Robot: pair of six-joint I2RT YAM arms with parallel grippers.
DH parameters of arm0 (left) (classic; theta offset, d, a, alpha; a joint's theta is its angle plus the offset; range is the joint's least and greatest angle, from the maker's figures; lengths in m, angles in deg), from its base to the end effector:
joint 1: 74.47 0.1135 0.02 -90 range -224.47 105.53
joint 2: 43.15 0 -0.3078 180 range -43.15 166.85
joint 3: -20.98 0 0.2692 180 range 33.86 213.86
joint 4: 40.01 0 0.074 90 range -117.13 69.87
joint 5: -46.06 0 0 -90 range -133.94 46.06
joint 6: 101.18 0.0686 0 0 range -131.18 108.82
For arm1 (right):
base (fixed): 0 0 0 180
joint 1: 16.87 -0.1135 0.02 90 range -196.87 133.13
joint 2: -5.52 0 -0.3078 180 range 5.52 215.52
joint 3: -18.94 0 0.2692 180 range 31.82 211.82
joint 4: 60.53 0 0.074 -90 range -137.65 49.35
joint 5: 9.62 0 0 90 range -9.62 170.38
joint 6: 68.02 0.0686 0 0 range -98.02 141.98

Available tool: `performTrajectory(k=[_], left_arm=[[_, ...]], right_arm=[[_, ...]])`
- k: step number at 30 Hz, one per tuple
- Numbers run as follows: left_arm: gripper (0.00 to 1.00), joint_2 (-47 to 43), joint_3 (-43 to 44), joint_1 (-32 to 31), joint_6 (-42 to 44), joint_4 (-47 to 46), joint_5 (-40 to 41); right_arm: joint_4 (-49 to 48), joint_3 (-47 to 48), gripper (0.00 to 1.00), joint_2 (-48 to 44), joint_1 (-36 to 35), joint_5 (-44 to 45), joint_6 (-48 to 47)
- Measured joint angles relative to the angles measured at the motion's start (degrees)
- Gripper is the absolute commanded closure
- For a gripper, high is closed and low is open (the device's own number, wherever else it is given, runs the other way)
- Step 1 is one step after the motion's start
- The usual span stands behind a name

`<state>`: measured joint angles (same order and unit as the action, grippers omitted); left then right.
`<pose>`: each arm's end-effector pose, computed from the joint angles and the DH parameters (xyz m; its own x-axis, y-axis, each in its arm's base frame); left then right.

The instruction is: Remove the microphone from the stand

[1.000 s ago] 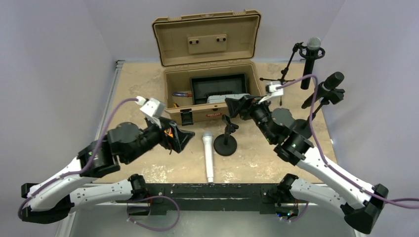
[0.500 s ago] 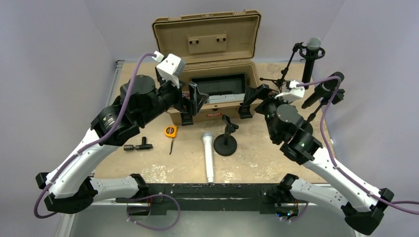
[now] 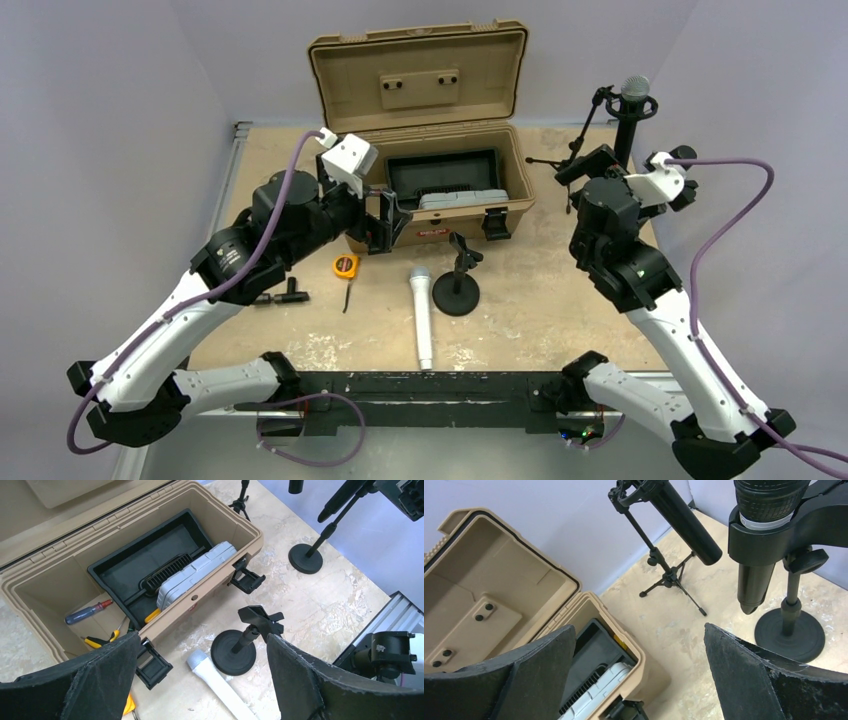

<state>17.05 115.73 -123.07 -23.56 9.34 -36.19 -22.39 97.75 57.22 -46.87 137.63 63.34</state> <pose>0.1564 -0.1634 0.4970 -0.3059 0.0257 -0.9517 0.6055 0.7766 -0.1736 0.1829 0.0390 0.4565 0.1693 0.5105 -0.8430 0.4431 0.7247 0.5278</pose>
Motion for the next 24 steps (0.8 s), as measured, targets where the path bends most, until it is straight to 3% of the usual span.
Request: performTrajectory(k=[10,17,24], left_arm=[[0.08,-0.6,-0.8,-2.4,1.5,-1.2,1.9],[0.09,-0.2,-1.2,-6.3,3.1,-1.2,4.7],[0.09,0.4,-1.2,-12.5,7.1,-1.2,10.8]], right_arm=[[4.7,8.1,0.01,1.4,1.7,6.5,0.7],[2.6,8.3,0.01,2.5,12.5,10.1,-3.8],[-6.0,6.8,0.01,3.5,18.9,11.2,-9.8]])
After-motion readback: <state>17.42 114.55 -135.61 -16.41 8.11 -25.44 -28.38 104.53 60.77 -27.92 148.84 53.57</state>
